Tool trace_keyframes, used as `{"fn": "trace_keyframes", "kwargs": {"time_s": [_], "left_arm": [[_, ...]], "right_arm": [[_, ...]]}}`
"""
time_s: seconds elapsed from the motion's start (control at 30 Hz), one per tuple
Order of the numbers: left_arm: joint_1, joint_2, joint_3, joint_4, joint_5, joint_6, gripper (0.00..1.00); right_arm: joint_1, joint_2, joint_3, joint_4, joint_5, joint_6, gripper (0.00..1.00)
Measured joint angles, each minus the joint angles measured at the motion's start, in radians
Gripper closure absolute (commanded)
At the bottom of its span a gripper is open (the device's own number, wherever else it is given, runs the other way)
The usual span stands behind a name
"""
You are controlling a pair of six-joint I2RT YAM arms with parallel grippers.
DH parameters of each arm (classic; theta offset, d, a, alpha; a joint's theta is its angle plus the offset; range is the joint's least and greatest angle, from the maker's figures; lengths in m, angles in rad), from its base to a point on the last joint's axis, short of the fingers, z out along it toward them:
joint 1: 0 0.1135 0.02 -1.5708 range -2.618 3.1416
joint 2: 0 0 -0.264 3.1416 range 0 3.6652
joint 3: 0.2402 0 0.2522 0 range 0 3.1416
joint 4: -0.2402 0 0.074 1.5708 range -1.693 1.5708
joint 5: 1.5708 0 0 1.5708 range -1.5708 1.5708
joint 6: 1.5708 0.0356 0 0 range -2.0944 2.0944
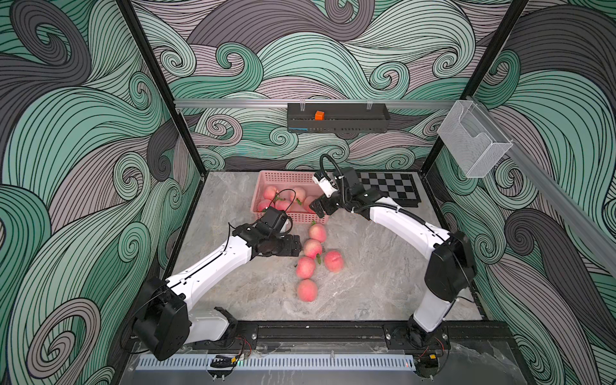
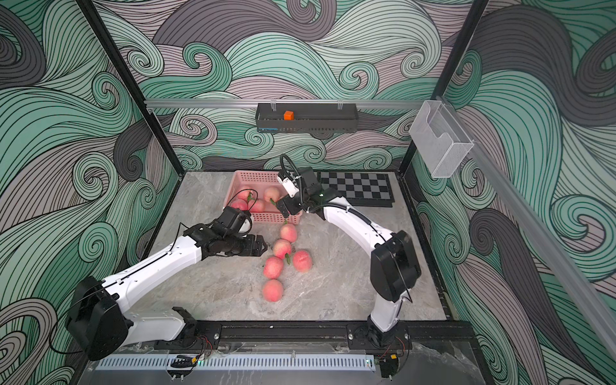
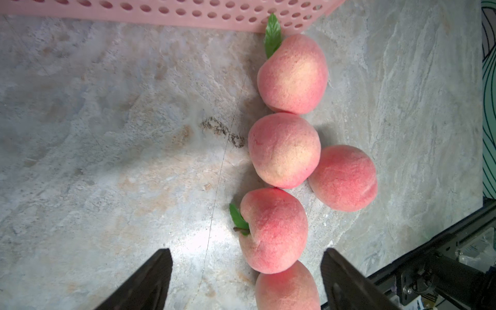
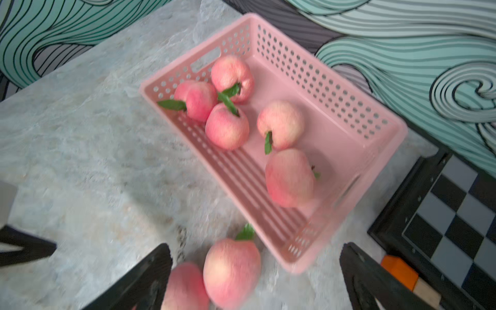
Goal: Put the peaches into the basket
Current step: Pick up the peach from the center of the board.
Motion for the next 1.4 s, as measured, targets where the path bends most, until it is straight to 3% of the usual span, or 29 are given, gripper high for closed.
{"fn": "trace_keyframes", "kwargs": {"time_s": [0.33, 0.67, 1.03, 1.4], "left_arm": [[-0.098, -0.015, -0.103, 0.014, 0.016, -0.062, 0.11], [-0.227, -0.023, -0.179, 0.063, -0.017, -0.150, 0.11], [-0.338, -0.027, -0.186, 0.076, -0.072, -0.231, 0.06], [-0.411, 0.019, -0.203, 0.111, -0.107, -0.295, 0.07]], "right_arm": [[0.010, -0.415, -0.413, -0.025, 0.029, 0.097, 0.01], [0.028, -0.649, -0.680, -0.035, 0.013, 0.173, 0.01], [0.029, -0.818, -0.788, -0.042, -0.039, 0.235, 0.01], [0.029, -0.866, -0.844, -0.031, -0.095, 0.268, 0.01]]}}
